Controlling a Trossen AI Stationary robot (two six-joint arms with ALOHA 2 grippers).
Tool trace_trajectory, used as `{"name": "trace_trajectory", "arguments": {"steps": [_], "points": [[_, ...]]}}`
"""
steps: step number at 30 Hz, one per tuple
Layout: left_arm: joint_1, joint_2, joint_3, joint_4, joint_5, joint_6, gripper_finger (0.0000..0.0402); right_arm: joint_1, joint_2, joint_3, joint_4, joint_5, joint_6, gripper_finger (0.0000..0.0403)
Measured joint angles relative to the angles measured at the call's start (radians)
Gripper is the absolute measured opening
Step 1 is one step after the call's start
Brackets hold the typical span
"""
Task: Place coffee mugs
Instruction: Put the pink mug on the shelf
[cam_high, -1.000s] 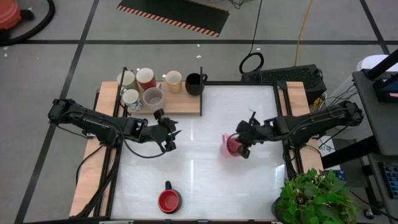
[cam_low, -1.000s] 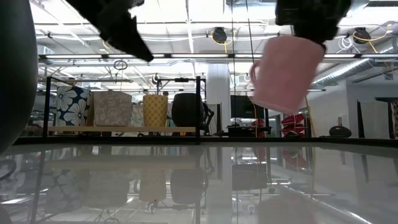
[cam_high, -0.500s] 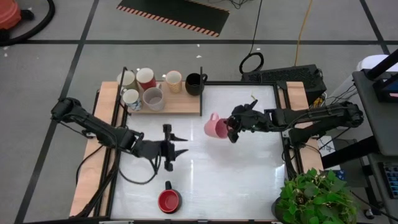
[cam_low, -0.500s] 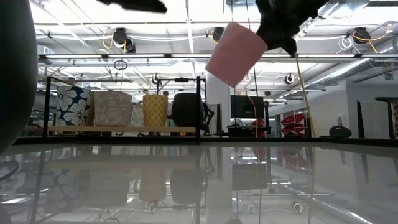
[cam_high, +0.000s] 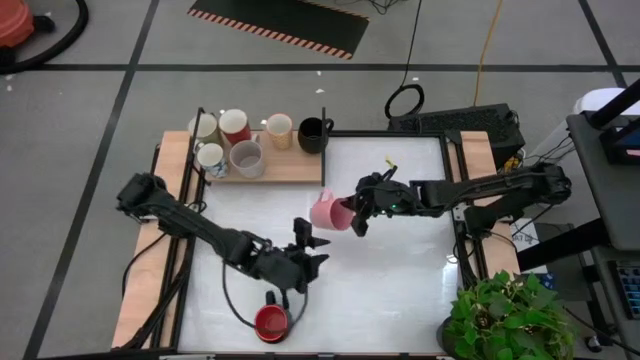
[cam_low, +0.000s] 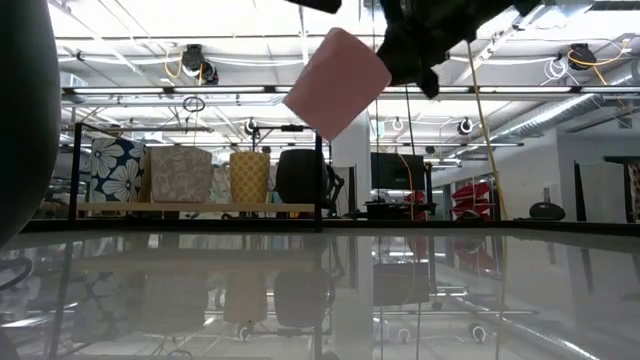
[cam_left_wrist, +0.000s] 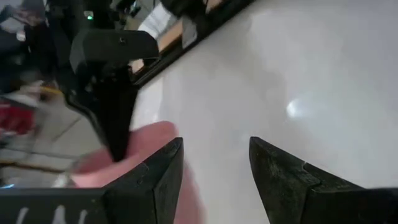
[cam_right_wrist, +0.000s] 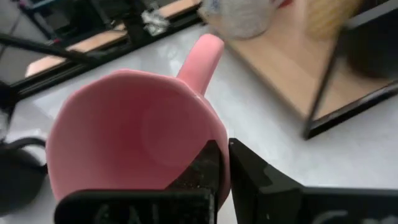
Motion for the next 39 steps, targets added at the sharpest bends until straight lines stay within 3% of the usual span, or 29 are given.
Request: {"name": "trace_trajectory", "arguments": {"steps": [7,15,22,32,39], "points": [[-0.007,0.099,0.128,-0.188,-0.108,-0.003,0.0188,-0.004,0.123,0.092,-0.07,-0.033,-0.006,0.0007],[0.009,0.103,0.135,-0.379,-0.109,-0.11,0.0188,-0.004,0.274,0.218,-0.123,-0.134,-0.013,0.0007],[0.034,0.102,0.135,-0.536,-0.015,-0.254,0.0187,-0.005,0.335,0.267,-0.126,-0.192,-0.04,0.0007],[0.06,0.101,0.132,-0.535,0.144,-0.221,0.01,-0.007,0.36,0.271,-0.123,-0.293,-0.082,0.0016],[0.07,0.1,0.069,-0.474,0.195,-0.161,0.0087,-0.006,0.361,0.271,-0.136,-0.325,-0.084,0.0018]]}}
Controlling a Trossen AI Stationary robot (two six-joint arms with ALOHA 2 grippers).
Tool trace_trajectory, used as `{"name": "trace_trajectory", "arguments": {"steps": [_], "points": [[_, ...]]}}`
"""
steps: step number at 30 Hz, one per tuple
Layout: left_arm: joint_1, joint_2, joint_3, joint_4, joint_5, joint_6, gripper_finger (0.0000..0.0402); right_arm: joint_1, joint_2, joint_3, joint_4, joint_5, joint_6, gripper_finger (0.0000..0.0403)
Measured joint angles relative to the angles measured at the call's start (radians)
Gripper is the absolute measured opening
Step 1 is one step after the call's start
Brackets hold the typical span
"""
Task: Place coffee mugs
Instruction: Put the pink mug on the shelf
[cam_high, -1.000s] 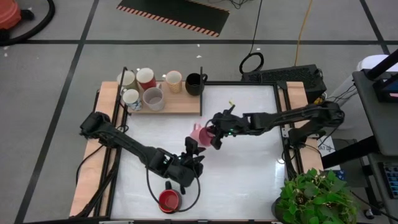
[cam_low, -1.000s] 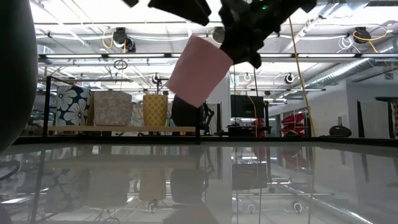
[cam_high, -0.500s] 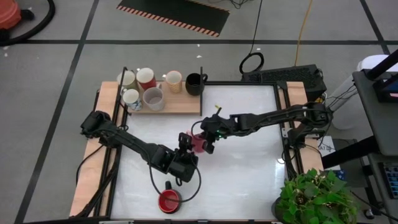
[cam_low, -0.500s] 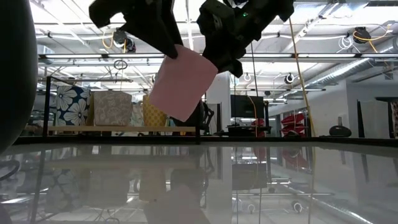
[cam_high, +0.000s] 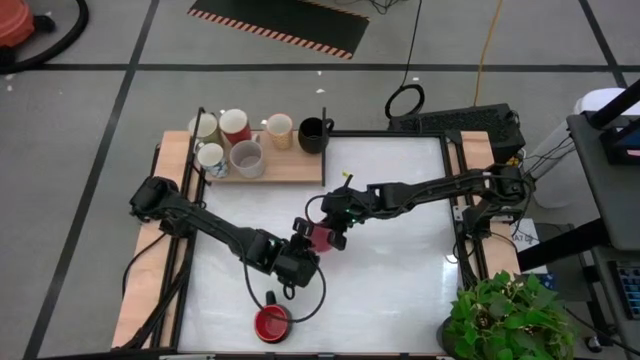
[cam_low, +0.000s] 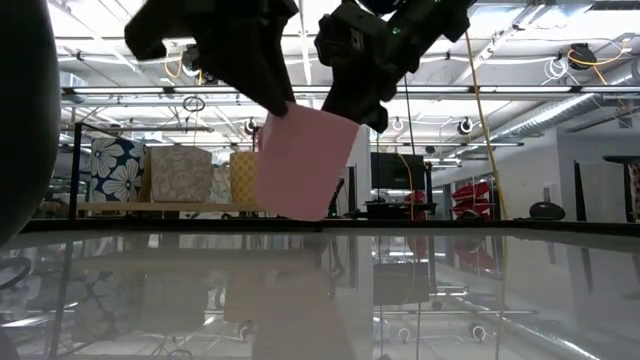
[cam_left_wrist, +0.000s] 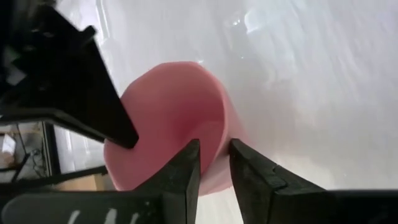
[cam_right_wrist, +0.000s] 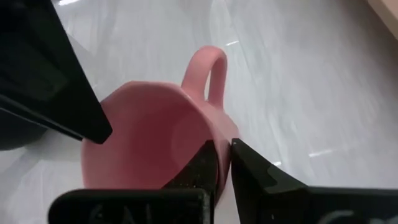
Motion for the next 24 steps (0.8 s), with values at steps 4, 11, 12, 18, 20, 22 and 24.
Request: {"name": "trace_trajectory", "arguments": {"steps": [4,11,12,18,20,22,24], "points": [[0.012,-0.001,-0.043,0.072,0.024,0.083,0.0081,0.0,0.0,0.0,-0.019,-0.002,-0.003,0.0019],[0.033,-0.001,-0.117,0.164,0.061,0.184,0.0076,0.0,0.0,0.0,-0.067,-0.005,0.004,0.0028],[0.037,0.0,-0.126,0.168,0.069,0.189,0.0076,0.0,0.0,0.0,-0.07,-0.006,0.004,0.0029],[0.059,0.006,-0.162,0.14,0.106,0.195,0.0076,0.004,-0.01,0.006,-0.058,-0.067,0.026,0.003],[0.061,0.006,-0.166,0.144,0.106,0.193,0.0076,0.004,-0.008,0.006,-0.053,-0.066,0.026,0.003],[0.062,0.005,-0.167,0.15,0.103,0.194,0.0076,0.003,-0.008,0.005,-0.045,-0.067,0.026,0.003],[0.062,0.006,-0.169,0.157,0.104,0.194,0.0076,0.003,-0.007,0.004,-0.03,-0.077,0.026,0.003]]}}
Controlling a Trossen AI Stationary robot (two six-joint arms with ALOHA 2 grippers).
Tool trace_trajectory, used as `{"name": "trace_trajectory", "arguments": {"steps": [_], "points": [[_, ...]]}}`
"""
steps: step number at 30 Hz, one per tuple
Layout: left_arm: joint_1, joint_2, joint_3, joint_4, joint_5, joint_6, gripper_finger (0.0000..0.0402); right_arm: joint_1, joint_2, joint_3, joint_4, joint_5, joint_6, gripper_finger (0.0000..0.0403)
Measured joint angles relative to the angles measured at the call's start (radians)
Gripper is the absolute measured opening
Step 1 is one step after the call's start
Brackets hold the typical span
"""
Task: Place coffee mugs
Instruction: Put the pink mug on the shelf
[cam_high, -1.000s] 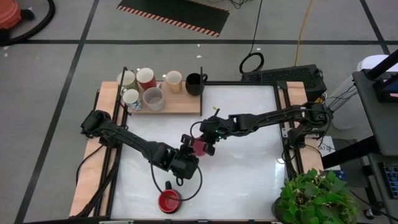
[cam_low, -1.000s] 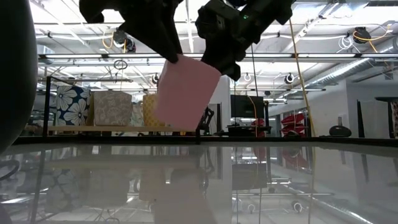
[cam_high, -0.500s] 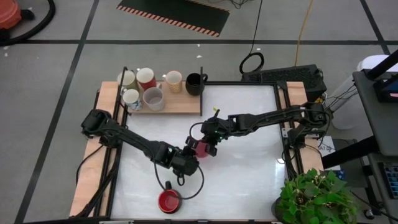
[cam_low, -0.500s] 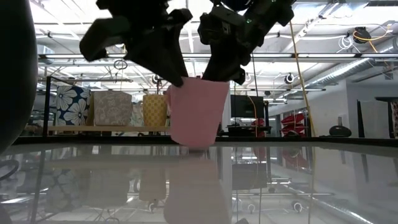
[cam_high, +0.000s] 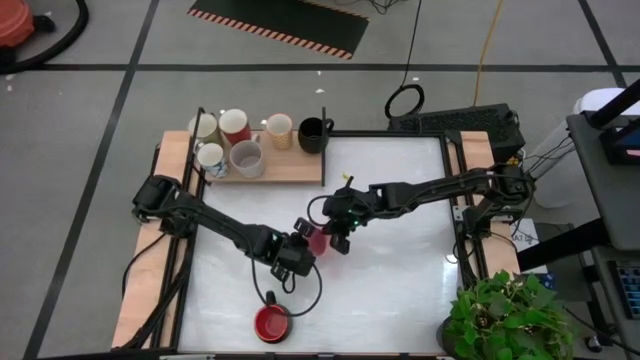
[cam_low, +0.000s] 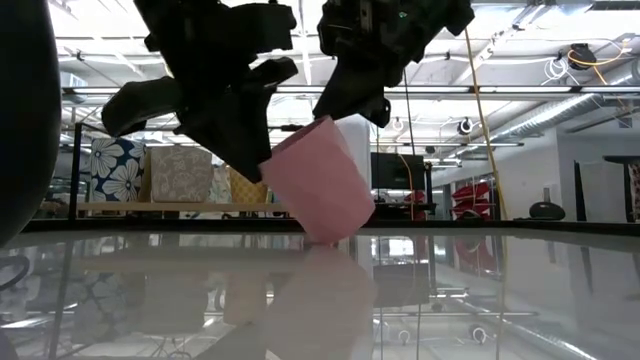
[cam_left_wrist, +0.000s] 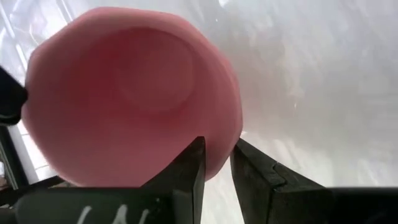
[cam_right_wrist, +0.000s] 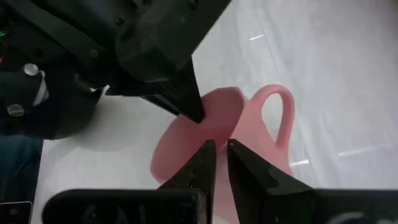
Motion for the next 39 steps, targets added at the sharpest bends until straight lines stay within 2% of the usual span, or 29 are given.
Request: {"name": "trace_trajectory", "arguments": {"steps": [6,8,11,18,22,30,33,37,39], "points": [[-0.001,0.038,0.001,0.094,0.012,0.042,0.0074,0.0,0.0,-0.001,-0.004,-0.001,-0.005,0.0031],[-0.001,0.054,0.002,0.105,0.012,0.064,0.0058,0.0,0.001,-0.002,0.002,0.002,-0.02,0.0031],[0.0,0.079,0.009,0.13,-0.021,0.078,0.0023,-0.002,-0.01,-0.003,-0.015,0.02,-0.044,0.0031],[0.007,0.082,0.005,0.143,-0.086,0.079,0.0019,-0.003,-0.089,-0.006,-0.083,0.016,-0.053,0.0031],[0.001,0.046,0.003,0.1,-0.074,0.068,0.0016,0.003,-0.169,-0.006,-0.19,0.115,-0.054,0.0031],[-0.028,-0.061,0.0,-0.143,-0.046,0.065,0.0016,0.06,-0.349,-0.009,-0.399,0.386,-0.034,0.0031],[-0.021,-0.098,0.002,-0.214,-0.052,0.177,0.0016,0.081,-0.416,-0.043,-0.398,0.439,-0.033,0.0031],[0.005,-0.152,0.002,-0.328,-0.056,0.487,0.0015,0.086,-0.492,-0.104,-0.392,0.438,-0.051,0.0031],[0.04,-0.18,0.002,-0.333,-0.046,0.534,0.0015,0.087,-0.532,-0.135,-0.388,0.437,-0.052,0.0031]]}}
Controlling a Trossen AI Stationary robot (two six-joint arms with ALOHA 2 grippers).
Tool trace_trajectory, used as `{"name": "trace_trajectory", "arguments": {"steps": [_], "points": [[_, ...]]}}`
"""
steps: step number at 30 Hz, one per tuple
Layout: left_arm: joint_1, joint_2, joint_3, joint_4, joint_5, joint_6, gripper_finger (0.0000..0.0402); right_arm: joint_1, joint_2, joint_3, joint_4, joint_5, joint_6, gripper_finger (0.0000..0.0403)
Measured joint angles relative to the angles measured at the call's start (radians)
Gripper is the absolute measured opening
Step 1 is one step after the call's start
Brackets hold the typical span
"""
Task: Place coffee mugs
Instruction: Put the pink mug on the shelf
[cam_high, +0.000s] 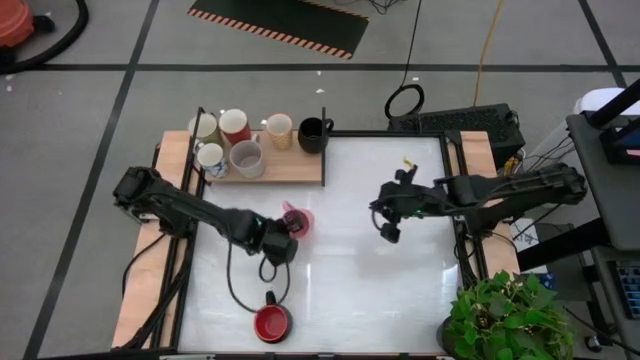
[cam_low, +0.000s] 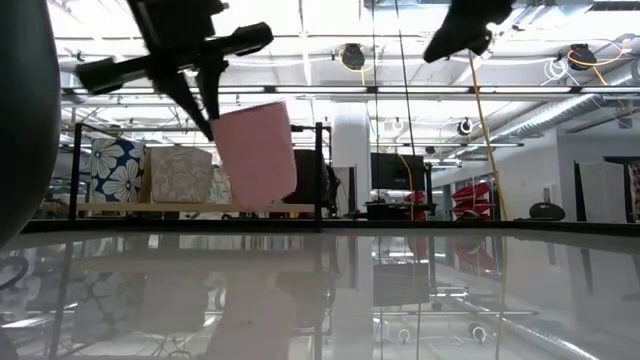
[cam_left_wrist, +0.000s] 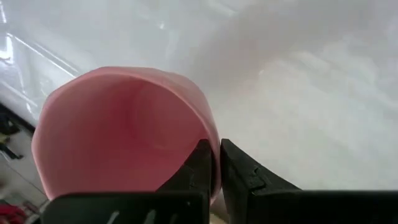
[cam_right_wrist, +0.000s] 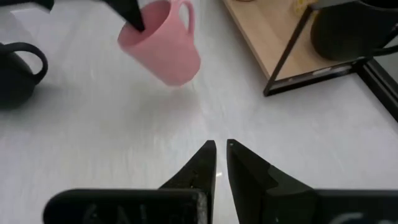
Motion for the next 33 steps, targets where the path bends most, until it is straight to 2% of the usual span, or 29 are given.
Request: {"name": "trace_trajectory", "arguments": {"steps": [4,9,17,25,29,33], "points": [[0.111,-0.064,0.001,-0.037,0.053,0.066,0.0015,0.0,-0.074,-0.058,0.006,0.0,0.0,0.0031],[0.283,-0.117,0.002,-0.003,0.153,0.202,0.0015,-0.002,-0.153,-0.108,0.007,0.002,-0.001,0.0031],[0.509,-0.116,0.002,0.009,0.233,0.291,0.0015,-0.003,-0.239,-0.143,0.058,0.017,-0.054,0.0031],[0.625,-0.115,0.002,0.038,0.311,0.324,0.0015,-0.003,-0.251,-0.143,0.066,0.079,-0.061,0.0031],[0.658,-0.113,0.002,0.043,0.314,0.327,0.0015,-0.003,-0.249,-0.143,0.067,0.077,-0.061,0.0031],[0.687,-0.113,0.002,0.043,0.306,0.345,0.0035,-0.003,-0.249,-0.143,0.081,0.077,-0.061,0.0031]]}}
